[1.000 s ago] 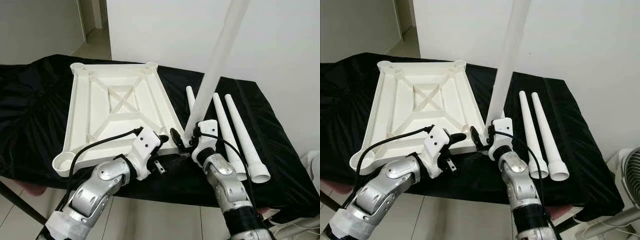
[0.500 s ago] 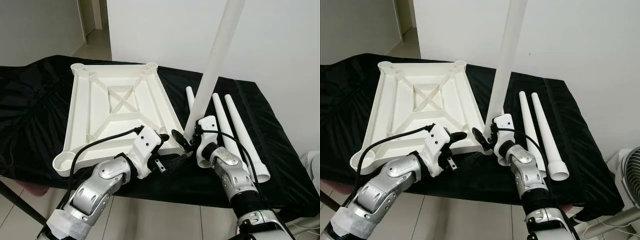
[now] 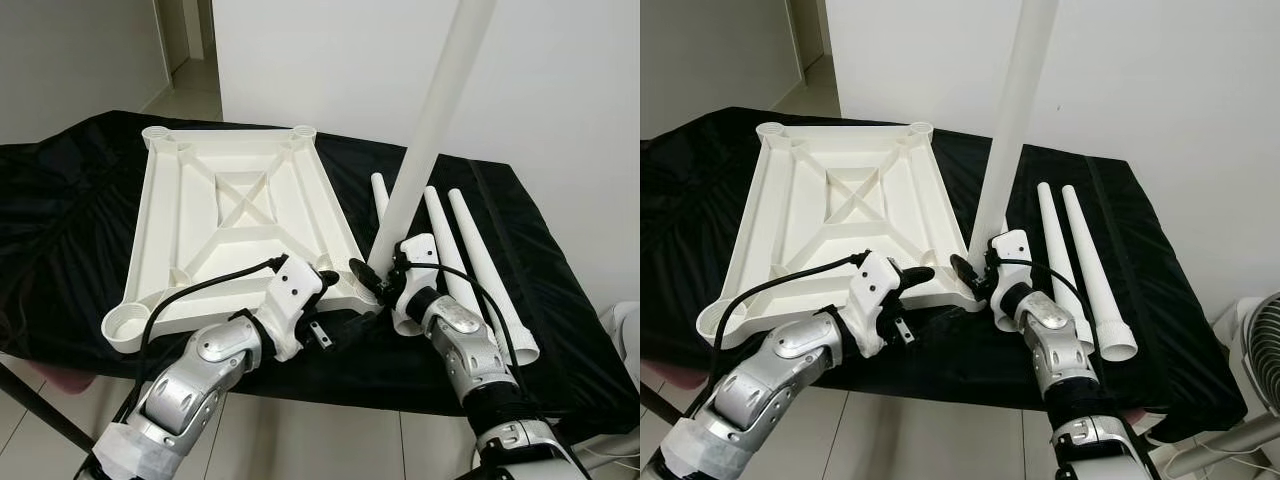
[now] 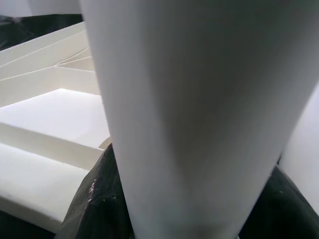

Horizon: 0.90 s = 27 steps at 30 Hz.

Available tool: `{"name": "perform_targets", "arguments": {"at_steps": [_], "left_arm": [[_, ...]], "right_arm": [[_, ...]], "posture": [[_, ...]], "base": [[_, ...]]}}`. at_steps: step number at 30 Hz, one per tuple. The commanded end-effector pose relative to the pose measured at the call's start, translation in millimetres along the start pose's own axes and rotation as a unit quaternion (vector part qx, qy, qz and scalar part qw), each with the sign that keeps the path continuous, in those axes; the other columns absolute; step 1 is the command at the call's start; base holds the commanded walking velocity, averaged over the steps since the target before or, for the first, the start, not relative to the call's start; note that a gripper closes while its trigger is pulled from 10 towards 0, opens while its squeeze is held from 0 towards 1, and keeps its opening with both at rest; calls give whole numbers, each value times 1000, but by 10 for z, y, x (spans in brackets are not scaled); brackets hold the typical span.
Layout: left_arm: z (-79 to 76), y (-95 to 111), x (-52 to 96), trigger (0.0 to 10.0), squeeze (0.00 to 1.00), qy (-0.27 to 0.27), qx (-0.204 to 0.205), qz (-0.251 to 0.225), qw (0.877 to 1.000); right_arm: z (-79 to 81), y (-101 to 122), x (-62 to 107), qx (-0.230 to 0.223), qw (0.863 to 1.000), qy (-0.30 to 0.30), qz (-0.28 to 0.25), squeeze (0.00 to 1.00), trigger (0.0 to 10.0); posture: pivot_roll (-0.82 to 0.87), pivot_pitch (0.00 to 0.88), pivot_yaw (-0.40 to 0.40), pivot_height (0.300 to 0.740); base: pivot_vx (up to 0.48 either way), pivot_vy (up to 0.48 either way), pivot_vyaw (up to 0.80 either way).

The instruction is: Building children table

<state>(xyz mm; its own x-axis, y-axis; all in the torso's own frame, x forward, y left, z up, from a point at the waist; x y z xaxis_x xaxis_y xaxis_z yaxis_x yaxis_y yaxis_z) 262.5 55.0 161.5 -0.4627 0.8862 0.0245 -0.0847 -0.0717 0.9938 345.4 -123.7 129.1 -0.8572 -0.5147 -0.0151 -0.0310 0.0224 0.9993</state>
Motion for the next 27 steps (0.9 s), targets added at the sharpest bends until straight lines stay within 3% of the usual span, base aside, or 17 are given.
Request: {"name": "perform_targets", "arguments": {"at_steps": [1, 11, 16, 18, 27], "left_arm": [[-75, 13, 1, 10000, 0, -40, -4, 0, 999], [-99, -7, 17, 10000, 0, -50, -8, 5, 999], [-48, -20, 22, 10000, 0, -46, -14, 9, 999], [-27, -16, 27, 10000, 0, -43, -14, 9, 999], [70, 23, 14, 10000, 0, -24, -21, 0, 999]], "right_arm": [[12, -106, 36, -15, 999, -17, 23, 0, 10000], [158, -79, 16, -55, 990, -125, 20, 0, 10000], [158, -55, 141, -40, 965, -258, 4, 0, 10000], [161, -40, 180, -43, 958, -284, -3, 0, 10000], [310, -8, 202, -67, 955, -288, -2, 0, 10000]], "posture": [[-60, 0, -63, 740], [-66, 0, -56, 740], [-84, 0, -44, 740], [-84, 0, -44, 740], [-101, 0, -30, 740]], "base": [[0, 0, 0], [0, 0, 0], [0, 0, 0], [0, 0, 0], [0, 0, 0]]}}
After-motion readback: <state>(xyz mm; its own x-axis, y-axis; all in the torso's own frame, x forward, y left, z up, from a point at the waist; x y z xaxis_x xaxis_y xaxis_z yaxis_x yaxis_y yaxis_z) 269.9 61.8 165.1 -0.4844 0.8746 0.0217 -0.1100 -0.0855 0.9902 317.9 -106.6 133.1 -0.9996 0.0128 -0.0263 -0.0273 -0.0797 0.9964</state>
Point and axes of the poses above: a point about 5 cm out from each wrist's last joint towards the gripper, its own x axis pointing back from the gripper into the wrist, its own y axis along the axis of the wrist's last joint, z = x × y, the point moved 1 cm from there along -x, pointing out of the wrist towards the gripper
